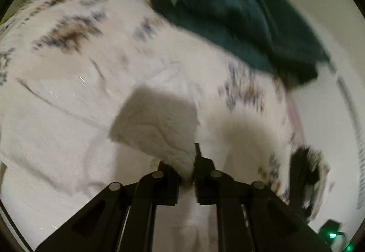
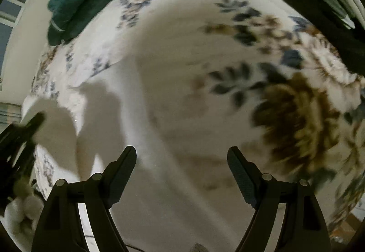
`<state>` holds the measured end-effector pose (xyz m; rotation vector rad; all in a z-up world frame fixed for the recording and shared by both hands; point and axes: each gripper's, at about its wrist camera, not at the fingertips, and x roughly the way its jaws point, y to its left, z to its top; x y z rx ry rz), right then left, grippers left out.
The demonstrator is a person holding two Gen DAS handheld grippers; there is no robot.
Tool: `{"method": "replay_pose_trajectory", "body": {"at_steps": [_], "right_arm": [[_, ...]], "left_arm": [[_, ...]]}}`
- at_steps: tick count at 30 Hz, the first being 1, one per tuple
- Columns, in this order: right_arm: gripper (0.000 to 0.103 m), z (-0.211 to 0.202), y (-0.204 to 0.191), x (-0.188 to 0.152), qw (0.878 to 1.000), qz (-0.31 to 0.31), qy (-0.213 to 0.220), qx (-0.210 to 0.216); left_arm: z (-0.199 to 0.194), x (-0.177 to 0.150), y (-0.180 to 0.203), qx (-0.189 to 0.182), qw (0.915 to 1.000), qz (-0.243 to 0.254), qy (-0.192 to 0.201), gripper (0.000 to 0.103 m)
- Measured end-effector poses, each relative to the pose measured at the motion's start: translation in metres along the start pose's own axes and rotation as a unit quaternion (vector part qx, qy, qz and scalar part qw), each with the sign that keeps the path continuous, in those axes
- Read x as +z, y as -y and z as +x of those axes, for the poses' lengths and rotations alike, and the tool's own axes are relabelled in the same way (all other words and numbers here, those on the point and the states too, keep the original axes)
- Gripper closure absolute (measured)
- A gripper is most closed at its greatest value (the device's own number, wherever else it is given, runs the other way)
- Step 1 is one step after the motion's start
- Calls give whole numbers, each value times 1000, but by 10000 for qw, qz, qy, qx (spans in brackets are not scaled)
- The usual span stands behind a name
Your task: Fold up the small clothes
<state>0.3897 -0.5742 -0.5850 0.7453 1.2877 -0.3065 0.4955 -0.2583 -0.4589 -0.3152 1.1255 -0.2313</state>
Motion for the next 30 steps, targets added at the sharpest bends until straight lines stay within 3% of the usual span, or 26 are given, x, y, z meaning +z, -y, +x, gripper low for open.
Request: {"method": "replay_pose_trajectory", "body": {"at_steps": [2,4,5,6,7,8,10,14,17,22,23,24,25,26,29,30], "right_arm": [[19,0,24,11,9997,-65,-240,65],[19,-2,36,18,9989,-106,-437,157],[19,-4,46,24,9981,-119,-563,201],[19,-6,53,30,9971,-130,-693,270],[20,-8,60,39,9959,-128,-795,409],[20,-10,64,48,9948,-133,-854,534],[31,-11,59,58,9931,-197,-918,703],[32,7,20,97,9885,-503,-965,1050],[31,53,-26,135,9827,-784,-1182,1188],[32,151,-98,168,9615,-1028,-2050,1512],[37,157,-105,166,9575,-1094,-2147,1584],[88,160,-117,165,9539,-1364,-2139,1604],[95,157,-129,166,9559,-1655,-1997,1381],[95,148,-137,172,9630,-1813,-1621,1164],[96,140,-142,200,9785,-1552,-1078,827],[96,145,-143,204,9796,-1512,-1098,735]], "left_arm": [[25,-12,25,488,9976,360,-329,86],[30,-23,35,722,9949,613,-356,67],[27,-27,37,764,9942,693,-305,63],[21,-32,34,782,9936,781,-236,43],[18,-36,32,822,9928,847,-192,14],[18,-40,34,894,9919,885,-161,5],[0,-50,14,1182,9893,859,11,4],[-36,-68,-50,1898,9801,532,213,4],[-54,-84,-97,2464,9684,291,242,4],[-64,-109,-149,2946,9556,-65,42,4],[-65,-114,-156,3005,9537,-136,-1,4],[-66,-120,-163,3041,9524,-204,-36,4],[-66,-124,-168,3042,9523,-253,-57,4],[-66,-126,-171,3043,9521,-298,-75,4],[-65,-137,-180,2927,9551,-436,-153,4],[-64,-139,-182,2868,9566,-484,-188,4]]}}
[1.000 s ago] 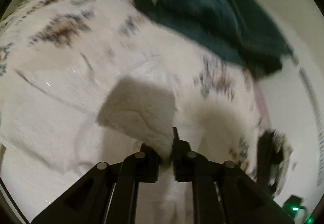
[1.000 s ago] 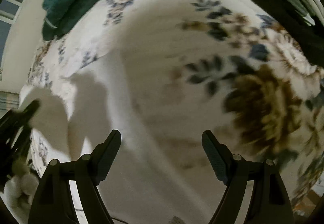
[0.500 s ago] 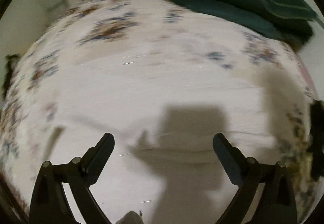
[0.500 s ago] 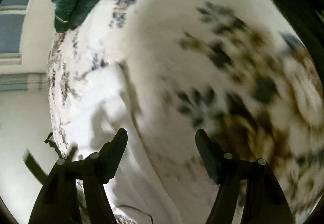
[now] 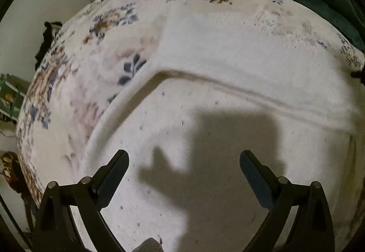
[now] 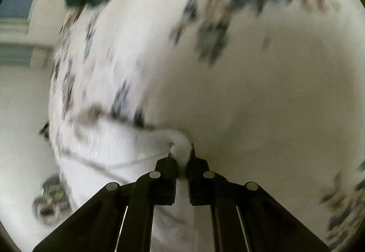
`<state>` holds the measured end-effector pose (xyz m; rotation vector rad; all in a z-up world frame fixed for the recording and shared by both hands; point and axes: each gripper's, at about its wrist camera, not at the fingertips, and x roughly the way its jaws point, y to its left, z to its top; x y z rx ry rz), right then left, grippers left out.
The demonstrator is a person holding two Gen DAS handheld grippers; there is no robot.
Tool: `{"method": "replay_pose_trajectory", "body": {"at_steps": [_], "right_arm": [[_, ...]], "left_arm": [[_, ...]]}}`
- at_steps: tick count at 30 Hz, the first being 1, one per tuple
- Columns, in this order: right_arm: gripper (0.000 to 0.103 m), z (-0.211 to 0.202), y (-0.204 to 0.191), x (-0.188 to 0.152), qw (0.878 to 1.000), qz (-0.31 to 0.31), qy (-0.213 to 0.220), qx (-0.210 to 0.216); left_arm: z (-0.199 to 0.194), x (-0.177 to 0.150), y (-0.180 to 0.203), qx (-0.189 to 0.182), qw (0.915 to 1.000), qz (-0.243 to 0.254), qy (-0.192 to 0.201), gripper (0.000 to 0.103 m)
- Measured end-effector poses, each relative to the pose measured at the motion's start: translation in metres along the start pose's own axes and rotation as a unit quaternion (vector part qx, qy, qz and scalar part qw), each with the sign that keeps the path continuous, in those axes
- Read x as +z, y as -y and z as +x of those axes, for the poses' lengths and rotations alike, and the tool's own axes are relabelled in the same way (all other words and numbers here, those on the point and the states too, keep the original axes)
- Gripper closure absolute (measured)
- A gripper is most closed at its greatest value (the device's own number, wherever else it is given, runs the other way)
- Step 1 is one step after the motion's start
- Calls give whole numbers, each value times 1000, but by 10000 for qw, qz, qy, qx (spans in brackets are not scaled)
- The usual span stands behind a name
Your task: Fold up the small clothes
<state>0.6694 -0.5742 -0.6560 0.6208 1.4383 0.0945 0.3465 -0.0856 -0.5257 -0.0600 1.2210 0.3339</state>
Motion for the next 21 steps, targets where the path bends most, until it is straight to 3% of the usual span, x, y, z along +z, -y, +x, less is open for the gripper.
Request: {"method": "replay_pose_trajectory", "body": {"at_steps": [3,5,7,8,14,17,21], "right_arm": [[94,24,-8,3,9985,-128,-417,-322],[83,22,-9,-2,9980,91,-567,-269],[56,-1,-9,-21,9983,217,-514,-138],[52,-16,-7,-36,9983,264,-492,-142],[50,-109,37,-159,9940,560,-872,-337],[50,-145,76,-219,9906,791,-1026,-451],[50,-165,123,-257,9891,881,-1024,-585]], "left_arm": [[0,-8,-3,-126,9999,1,-93,4],[-6,-10,-5,-267,9996,-31,-115,4],[-16,-13,-7,-391,9992,6,-77,4],[-24,-15,-6,-510,9986,114,-55,4],[-66,-42,20,-1047,9891,1025,-134,4],[-86,-71,54,-1389,9775,1549,-340,4],[-104,-127,114,-1911,9578,2038,-673,4]]}}
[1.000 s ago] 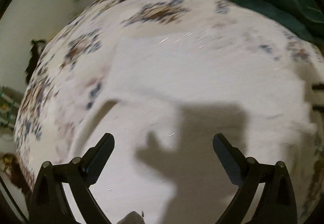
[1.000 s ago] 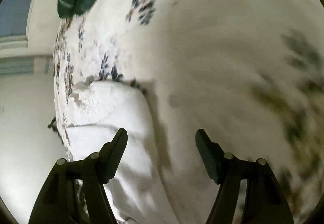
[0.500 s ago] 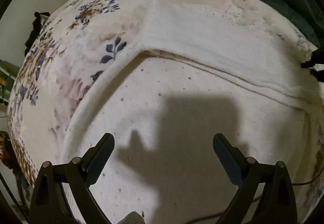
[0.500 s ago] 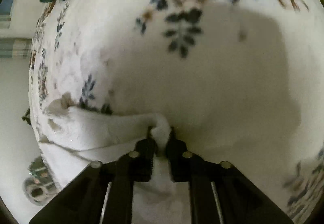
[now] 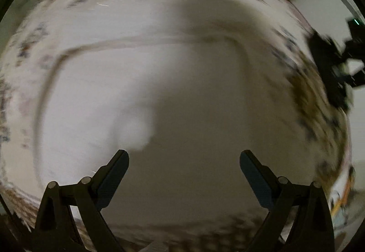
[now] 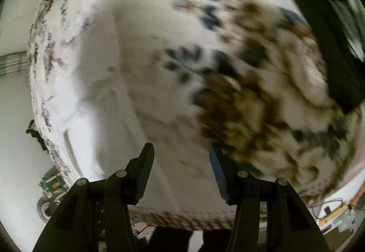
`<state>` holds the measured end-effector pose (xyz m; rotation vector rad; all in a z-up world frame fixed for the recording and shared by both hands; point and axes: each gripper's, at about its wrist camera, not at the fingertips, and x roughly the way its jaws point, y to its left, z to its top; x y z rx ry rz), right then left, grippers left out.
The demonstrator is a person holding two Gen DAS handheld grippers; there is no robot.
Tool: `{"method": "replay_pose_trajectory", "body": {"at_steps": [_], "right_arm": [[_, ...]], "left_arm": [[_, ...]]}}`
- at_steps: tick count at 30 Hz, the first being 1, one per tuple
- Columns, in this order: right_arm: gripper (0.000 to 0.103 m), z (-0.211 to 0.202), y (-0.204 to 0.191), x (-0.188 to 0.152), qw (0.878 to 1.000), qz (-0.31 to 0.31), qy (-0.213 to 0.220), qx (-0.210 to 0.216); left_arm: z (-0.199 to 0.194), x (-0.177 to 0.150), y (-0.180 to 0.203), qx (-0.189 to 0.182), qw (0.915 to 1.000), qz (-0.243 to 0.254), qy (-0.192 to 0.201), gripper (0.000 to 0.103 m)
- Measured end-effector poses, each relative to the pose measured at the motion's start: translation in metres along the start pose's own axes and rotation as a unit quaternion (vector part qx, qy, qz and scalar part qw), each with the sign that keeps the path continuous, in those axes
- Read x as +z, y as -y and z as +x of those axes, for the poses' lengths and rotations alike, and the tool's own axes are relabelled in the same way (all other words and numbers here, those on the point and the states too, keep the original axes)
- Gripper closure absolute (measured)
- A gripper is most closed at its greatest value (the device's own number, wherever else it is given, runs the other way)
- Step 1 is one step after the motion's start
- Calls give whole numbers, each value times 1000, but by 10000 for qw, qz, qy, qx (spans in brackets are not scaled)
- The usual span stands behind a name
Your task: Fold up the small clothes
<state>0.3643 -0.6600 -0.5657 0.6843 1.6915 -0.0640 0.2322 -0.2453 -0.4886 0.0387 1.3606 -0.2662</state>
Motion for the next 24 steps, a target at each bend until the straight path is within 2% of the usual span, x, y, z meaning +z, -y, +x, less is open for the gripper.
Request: {"method": "replay_pose_trajectory", "body": {"at_steps": [4,6,7,9,11,12,16,20,24], "right_arm": [[50,9,36,19,9992,78,-54,377],[50,15,41,42,9991,-68,-49,425],[50,19,41,51,9987,-173,-64,465],[50,27,32,76,9976,-374,-127,569],[50,37,19,103,9954,-593,-182,724],[50,40,13,116,9947,-630,-181,795],[50,61,-21,169,9869,-728,-280,1411],[50,95,-75,222,9768,-772,-392,1960],[50,131,-116,253,9708,-635,-609,2230]], "left_arm": [[43,-25,64,-160,9985,77,-522,4],[67,-33,90,-27,9974,93,-709,5],[80,-35,102,46,9969,68,-781,9],[97,-37,116,231,9961,38,-853,50],[101,-38,125,557,9961,9,-690,72],[97,-38,124,637,9962,-102,-589,94],[70,-38,112,576,9966,-515,-290,97],[35,-37,104,565,9959,-700,-83,98],[10,-31,96,474,9950,-884,0,98]]}}
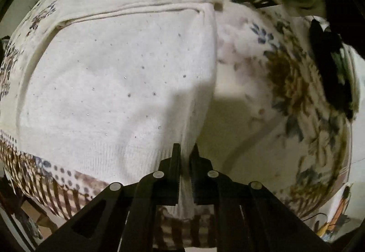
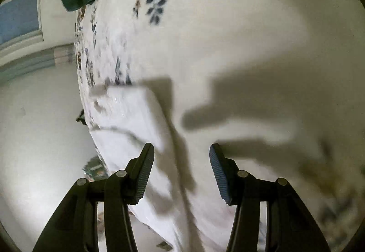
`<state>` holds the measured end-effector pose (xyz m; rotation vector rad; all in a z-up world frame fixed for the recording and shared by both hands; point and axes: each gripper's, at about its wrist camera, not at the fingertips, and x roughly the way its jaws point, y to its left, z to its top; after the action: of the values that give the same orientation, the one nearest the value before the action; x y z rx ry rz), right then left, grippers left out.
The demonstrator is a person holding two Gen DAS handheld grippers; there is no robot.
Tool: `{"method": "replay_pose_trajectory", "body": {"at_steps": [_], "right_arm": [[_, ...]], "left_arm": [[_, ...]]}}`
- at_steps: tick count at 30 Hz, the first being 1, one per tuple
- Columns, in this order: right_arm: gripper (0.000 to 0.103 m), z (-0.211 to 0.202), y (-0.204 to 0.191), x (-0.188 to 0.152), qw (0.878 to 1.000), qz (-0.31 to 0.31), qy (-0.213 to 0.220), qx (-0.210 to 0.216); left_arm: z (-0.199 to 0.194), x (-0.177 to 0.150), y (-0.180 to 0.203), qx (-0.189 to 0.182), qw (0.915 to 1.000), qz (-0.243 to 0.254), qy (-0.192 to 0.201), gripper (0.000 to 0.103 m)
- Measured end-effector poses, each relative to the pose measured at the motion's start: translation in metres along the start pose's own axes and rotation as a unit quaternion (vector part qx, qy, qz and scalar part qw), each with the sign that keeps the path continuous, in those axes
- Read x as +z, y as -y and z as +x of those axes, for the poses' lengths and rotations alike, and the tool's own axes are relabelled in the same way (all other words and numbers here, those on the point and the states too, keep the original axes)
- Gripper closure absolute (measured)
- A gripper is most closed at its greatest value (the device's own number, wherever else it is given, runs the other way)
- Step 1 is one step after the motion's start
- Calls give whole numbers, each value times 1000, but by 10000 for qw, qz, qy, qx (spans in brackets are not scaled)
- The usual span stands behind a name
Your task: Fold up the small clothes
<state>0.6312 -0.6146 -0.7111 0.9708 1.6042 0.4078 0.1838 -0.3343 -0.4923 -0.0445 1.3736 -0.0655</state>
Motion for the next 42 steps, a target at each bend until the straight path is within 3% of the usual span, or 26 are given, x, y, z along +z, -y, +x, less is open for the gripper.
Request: {"method": "replay_pose_trajectory", "body": {"at_steps": [2,3,4,9,13,17,21,24,28,32,35,39,41,42], "right_arm": [[53,14,-8,10,10000,54,-11,16],[79,17,-14,11,9999,-22,31,-124],[95,18,-24,12,9992,-132,87,-353],[96,7,-97,-5,9919,-764,244,-989],[96,7,-182,-25,9813,-1285,221,-1414],[96,39,-279,-54,9696,-1733,200,-1715],[96,112,-367,-77,9538,-2054,149,-2186],[96,190,-418,-90,9365,-2317,46,-2631],[96,287,-451,-99,9121,-2548,-77,-3211],[96,362,-453,-95,8919,-2537,-128,-3740],[93,386,-439,-89,8939,-2354,-387,-3794],[63,360,-419,-115,9245,-2102,-624,-3119],[59,322,-399,-151,9379,-2019,-658,-2743],[59,303,-383,-170,9441,-1902,-682,-2605]], "left_arm": [[-5,-3,0,-97,9999,-92,66,98],[-9,-2,-4,-170,9997,-114,95,98],[-14,-1,-11,-208,9996,-135,124,98],[-33,6,-44,-566,9968,-493,276,98],[-55,12,-99,-890,9911,-877,458,98],[-76,15,-170,-1118,9841,-1238,610,98],[-85,11,-249,-1200,9766,-1648,690,100],[-74,2,-310,-1265,9704,-1950,651,100],[-45,-9,-375,-1344,9642,-2228,502,101],[-9,-21,-425,-1356,9585,-2487,308,102],[13,-29,-455,-1452,9517,-2702,126,102],[15,-37,-477,-1693,9375,-3042,-7,100],[5,-37,-477,-1811,9367,-2995,113,91],[2,-37,-475,-1858,9372,-2946,162,74]]}}
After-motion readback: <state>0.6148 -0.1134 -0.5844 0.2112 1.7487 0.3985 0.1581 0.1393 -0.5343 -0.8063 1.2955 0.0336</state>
